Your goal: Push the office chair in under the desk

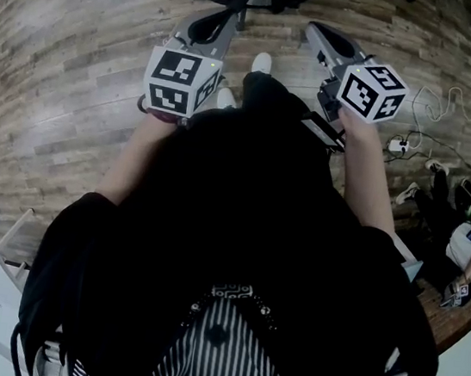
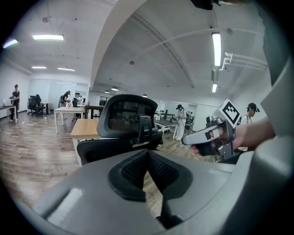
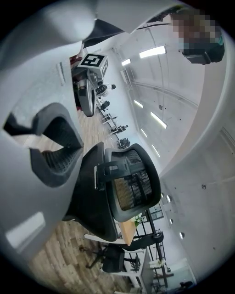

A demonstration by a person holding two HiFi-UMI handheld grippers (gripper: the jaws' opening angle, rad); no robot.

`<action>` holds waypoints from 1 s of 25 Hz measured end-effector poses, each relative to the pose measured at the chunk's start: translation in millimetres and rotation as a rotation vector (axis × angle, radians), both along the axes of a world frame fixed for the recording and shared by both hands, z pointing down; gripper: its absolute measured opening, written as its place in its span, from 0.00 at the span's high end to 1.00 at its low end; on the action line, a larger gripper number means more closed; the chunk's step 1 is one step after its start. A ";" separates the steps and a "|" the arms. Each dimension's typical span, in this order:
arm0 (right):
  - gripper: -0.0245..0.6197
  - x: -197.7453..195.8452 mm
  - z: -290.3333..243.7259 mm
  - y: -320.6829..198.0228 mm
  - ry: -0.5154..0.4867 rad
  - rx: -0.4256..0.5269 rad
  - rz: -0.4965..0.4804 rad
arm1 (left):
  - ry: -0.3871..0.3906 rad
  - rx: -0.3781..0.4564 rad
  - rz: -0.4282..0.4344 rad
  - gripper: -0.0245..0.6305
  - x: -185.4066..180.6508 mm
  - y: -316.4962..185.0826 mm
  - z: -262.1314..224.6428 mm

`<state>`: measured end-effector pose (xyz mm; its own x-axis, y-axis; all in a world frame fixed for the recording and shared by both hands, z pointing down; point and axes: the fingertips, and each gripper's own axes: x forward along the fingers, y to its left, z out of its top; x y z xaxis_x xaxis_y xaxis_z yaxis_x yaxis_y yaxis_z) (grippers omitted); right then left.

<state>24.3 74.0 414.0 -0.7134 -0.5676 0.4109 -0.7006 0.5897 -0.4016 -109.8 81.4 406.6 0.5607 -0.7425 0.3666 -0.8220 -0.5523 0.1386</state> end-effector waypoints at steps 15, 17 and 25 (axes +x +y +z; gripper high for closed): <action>0.96 25.0 -19.0 -99.2 -0.009 0.054 0.047 | -0.023 0.018 -0.051 0.96 0.9 -90.6 -12.7; 0.96 34.7 -20.6 -117.2 0.003 0.065 0.074 | -0.028 0.024 -0.059 0.96 0.6 -107.2 -15.4; 0.86 71.2 -24.1 -170.2 0.076 0.110 0.162 | -0.028 -0.010 -0.191 0.66 -11.6 -157.0 -15.1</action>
<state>95.6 -96.1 389.8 -0.5781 -0.7168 0.3898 -0.8159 0.5040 -0.2833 -121.4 -75.6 391.5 0.3996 -0.8306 0.3877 -0.9153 -0.3849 0.1187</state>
